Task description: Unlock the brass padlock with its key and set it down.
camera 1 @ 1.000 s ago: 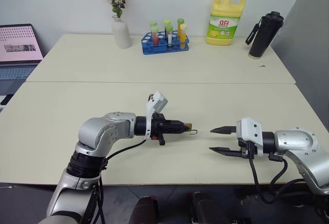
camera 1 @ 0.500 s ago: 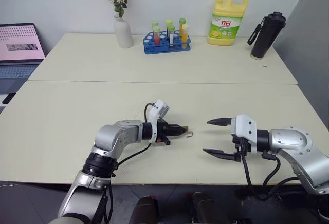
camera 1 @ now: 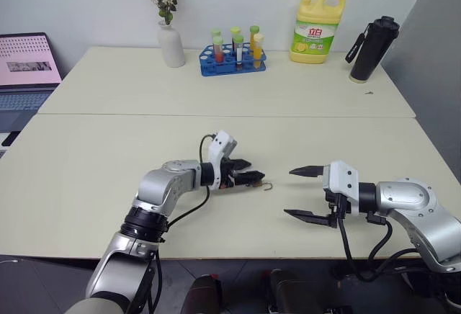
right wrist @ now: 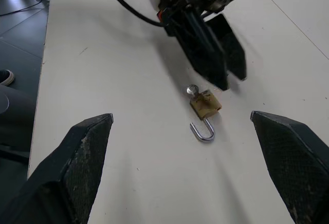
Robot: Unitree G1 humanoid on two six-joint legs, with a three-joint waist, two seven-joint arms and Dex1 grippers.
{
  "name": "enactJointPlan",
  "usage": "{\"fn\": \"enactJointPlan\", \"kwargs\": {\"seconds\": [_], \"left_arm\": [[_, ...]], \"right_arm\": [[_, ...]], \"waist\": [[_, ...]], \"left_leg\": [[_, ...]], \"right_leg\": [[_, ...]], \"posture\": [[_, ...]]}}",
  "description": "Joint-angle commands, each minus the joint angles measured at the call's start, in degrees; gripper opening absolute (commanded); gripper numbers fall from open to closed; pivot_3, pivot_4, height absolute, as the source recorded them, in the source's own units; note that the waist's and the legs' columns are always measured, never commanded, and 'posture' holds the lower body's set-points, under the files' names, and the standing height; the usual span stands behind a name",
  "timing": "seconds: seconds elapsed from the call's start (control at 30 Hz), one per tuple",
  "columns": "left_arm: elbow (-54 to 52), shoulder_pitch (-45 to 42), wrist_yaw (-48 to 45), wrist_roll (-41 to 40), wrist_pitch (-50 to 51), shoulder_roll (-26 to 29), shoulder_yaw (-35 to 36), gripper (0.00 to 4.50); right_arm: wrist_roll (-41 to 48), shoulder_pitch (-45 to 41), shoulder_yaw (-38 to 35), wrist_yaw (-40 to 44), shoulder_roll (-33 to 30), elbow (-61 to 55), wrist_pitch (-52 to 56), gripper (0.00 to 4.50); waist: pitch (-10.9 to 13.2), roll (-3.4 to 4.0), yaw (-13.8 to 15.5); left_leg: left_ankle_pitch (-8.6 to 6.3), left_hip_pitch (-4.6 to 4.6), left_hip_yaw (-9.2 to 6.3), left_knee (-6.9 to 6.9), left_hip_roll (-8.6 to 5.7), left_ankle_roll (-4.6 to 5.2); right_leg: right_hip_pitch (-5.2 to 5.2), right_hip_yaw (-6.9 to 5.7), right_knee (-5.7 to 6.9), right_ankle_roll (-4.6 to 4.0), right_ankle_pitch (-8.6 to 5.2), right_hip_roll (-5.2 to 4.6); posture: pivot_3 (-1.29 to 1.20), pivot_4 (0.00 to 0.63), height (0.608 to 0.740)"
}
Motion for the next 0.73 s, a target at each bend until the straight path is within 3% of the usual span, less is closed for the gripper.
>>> {"fn": "enactJointPlan", "kwargs": {"seconds": [0.03,0.13,0.23,0.3,0.5,0.73], "left_arm": [[-7.15,1.61,-2.94,2.74,-6.69,6.17,2.18,3.41],[-9.83,3.49,-4.21,4.19,-11.44,9.17,2.30,3.41],[-16.11,10.53,-7.70,8.67,-21.52,17.11,3.86,3.41],[-17.64,12.74,-8.86,8.65,-24.17,19.00,4.57,3.41],[-26.94,25.07,-10.84,5.20,-20.57,25.46,9.84,3.41],[-30.57,26.94,-12.47,3.18,-18.66,27.31,10.46,3.41]], "right_arm": [[0.59,-0.31,-1.78,-0.94,-0.20,-1.48,0.57,4.50],[0.64,-0.10,-1.95,-1.11,-0.35,-1.51,0.65,4.50],[0.92,0.30,-2.25,-0.58,-0.98,-1.36,0.91,4.50],[1.01,0.46,-2.36,-0.36,-1.23,-1.24,0.84,4.50],[1.19,0.87,-3.52,2.55,-3.41,2.59,-0.04,4.50],[0.33,-0.39,-2.89,5.15,-4.09,5.83,-2.05,4.50]], "waist": [[0.00,0.00,-0.24],[0.00,0.00,-0.04],[0.00,0.00,-0.14],[0.01,0.01,-0.10],[0.01,-0.01,0.02],[0.03,-0.04,0.20]], "left_leg": [[0.00,-0.01,0.01,-0.02,0.02,0.00],[0.00,0.04,0.00,-0.08,0.08,0.00],[0.00,0.01,0.00,-0.08,0.09,0.00],[0.00,0.07,0.09,-0.13,0.21,0.00],[-0.01,0.03,0.12,-0.11,0.20,0.03],[0.01,0.05,0.02,-0.11,0.17,0.06]], "right_leg": [[-0.01,0.01,-0.01,0.00,0.00,0.00],[-0.03,0.04,-0.02,-0.01,0.00,-0.05],[-0.03,0.04,-0.04,-0.01,0.00,-0.06],[-0.03,0.16,-0.06,-0.01,-0.01,-0.20],[-0.02,0.10,-0.08,0.02,-0.02,-0.22],[-0.01,-0.03,-0.03,0.03,-0.02,-0.37]], "posture": [[0.00,0.150,0.740],[0.00,0.150,0.740],[0.00,0.150,0.740],[0.00,0.150,0.740],[0.00,0.150,0.740],[0.00,0.150,0.740]]}}
